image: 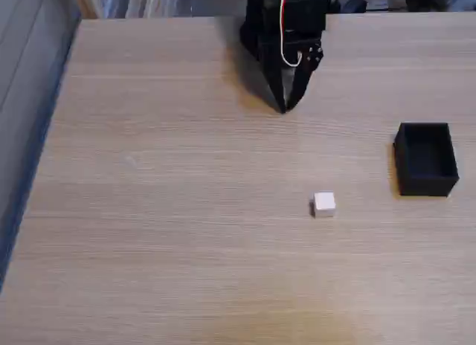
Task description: Pick a white block and place it in the black box.
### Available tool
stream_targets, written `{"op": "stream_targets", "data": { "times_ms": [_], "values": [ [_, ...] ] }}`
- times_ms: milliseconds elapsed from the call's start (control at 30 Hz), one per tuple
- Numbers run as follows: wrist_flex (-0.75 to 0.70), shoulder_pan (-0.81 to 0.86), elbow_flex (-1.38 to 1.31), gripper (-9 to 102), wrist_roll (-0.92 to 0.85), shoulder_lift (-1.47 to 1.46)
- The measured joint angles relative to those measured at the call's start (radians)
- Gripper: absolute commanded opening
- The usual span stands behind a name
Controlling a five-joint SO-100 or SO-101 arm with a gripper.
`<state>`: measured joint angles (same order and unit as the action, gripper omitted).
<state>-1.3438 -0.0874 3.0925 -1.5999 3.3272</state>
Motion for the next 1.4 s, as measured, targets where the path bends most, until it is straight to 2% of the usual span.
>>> {"op": "stream_targets", "data": {
  "times_ms": [200,1400],
  "values": [
    [0.0,0.069,0.0,0,0.0,0.0],
    [0.0,0.086,0.0,0,0.0,0.0]
  ]
}}
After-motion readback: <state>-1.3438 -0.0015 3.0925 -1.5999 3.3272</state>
